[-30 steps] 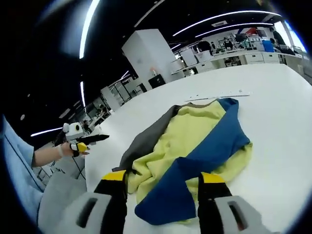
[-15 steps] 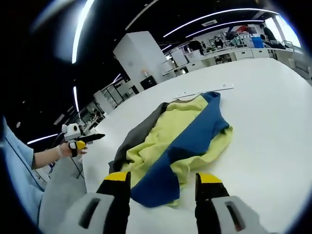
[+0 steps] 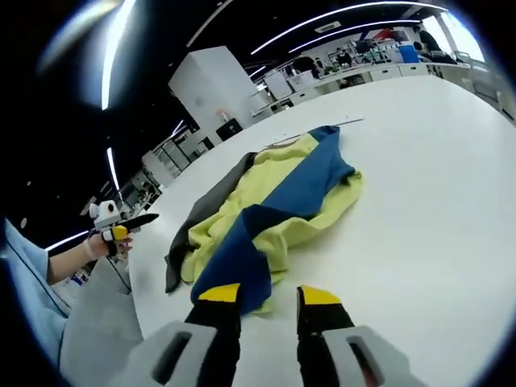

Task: Fold the garment on the visible template until the final outline fits inside the template.

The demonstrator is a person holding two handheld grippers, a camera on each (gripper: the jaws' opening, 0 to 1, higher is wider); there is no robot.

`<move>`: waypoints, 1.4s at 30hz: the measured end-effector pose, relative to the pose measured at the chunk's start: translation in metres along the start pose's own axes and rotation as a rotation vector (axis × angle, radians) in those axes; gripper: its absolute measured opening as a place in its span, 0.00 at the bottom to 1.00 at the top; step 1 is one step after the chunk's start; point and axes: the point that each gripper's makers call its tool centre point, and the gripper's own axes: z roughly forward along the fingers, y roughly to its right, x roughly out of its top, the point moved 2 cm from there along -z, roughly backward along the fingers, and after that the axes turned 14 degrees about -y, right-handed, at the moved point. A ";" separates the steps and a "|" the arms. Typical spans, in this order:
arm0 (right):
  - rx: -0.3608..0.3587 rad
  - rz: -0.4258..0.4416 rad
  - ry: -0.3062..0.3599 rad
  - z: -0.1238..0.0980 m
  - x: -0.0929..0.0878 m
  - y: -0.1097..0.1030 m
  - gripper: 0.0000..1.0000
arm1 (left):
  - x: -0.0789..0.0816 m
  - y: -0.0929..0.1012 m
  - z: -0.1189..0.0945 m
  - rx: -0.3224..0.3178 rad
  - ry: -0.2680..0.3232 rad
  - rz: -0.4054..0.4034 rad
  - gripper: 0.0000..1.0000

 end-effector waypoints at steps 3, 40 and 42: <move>0.005 0.006 -0.008 0.003 0.000 0.000 0.13 | 0.000 0.000 0.000 0.001 -0.001 -0.003 0.92; -0.217 0.077 0.030 -0.114 0.021 0.090 0.00 | 0.025 0.004 0.022 -0.029 0.022 0.013 0.92; -0.243 0.087 0.032 -0.121 0.022 0.103 0.00 | 0.026 0.003 0.022 -0.028 0.023 0.007 0.92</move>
